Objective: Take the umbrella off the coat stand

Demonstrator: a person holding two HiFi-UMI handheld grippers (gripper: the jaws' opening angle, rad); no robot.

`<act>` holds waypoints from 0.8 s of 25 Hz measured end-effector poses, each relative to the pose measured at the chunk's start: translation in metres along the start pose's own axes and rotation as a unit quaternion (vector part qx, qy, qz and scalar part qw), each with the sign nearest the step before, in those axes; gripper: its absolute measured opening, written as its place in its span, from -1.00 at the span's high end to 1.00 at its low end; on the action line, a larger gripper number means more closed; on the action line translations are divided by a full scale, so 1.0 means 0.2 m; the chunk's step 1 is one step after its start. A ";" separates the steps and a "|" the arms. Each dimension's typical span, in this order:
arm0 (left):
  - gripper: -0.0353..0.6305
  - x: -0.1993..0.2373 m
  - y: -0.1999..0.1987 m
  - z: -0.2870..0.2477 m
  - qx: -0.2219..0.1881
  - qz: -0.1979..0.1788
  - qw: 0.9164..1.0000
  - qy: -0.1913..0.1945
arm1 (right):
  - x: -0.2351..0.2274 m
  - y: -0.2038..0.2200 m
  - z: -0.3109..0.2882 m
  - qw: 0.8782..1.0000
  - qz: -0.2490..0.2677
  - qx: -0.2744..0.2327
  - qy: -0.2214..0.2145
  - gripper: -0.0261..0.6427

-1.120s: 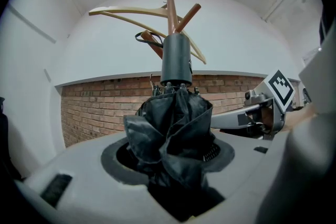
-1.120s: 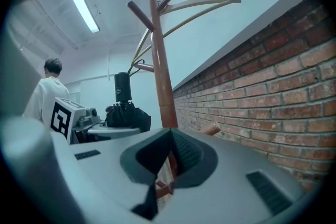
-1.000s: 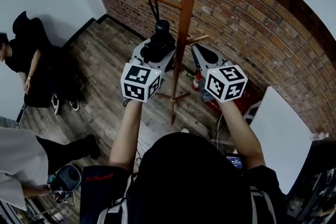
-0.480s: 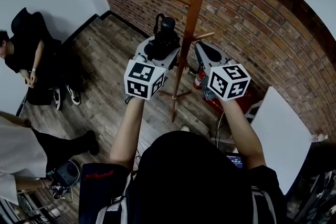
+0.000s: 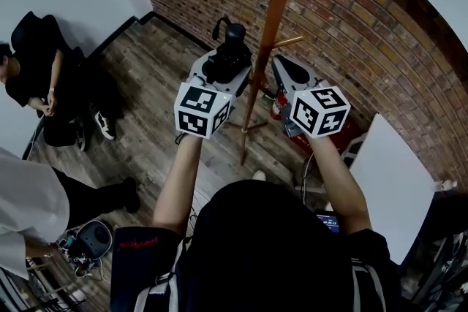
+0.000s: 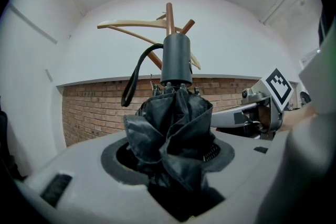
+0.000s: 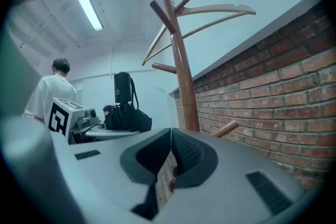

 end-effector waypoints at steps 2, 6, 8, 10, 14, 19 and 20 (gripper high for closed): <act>0.11 0.00 0.01 0.03 0.001 0.003 1.000 0.001 | 0.03 0.00 0.01 1.000 0.000 -0.001 0.001 0.83; 0.11 -0.02 0.03 0.08 0.003 0.004 1.000 0.006 | 0.08 0.01 0.03 1.000 0.000 -0.002 0.004 0.83; 0.11 -0.03 0.04 0.10 0.004 0.006 1.000 0.008 | 0.11 0.02 0.04 1.000 -0.001 -0.001 0.006 0.83; 0.11 -0.02 0.05 0.13 0.005 0.010 1.000 0.009 | 0.13 0.03 0.04 1.000 -0.003 0.000 0.008 0.83; 0.11 -0.02 0.08 0.17 0.004 0.020 1.000 0.015 | 0.17 0.06 0.05 1.000 -0.006 0.004 0.015 0.83; 0.11 -0.04 0.13 0.22 0.011 0.026 0.999 0.020 | 0.21 0.12 0.09 1.000 -0.010 0.009 0.022 0.83; 0.11 -0.05 0.14 0.22 0.012 0.028 0.999 0.021 | 0.22 0.13 0.10 1.000 -0.010 0.011 0.024 0.83</act>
Point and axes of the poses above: the fingertips, and each gripper's own axes: z backward along the fingers, x to its left, y out of its underside, the point moved 2 cm from there along z, backward along the fingers, and after that the axes turned 1 degree about -y, right-handed, at the moved point
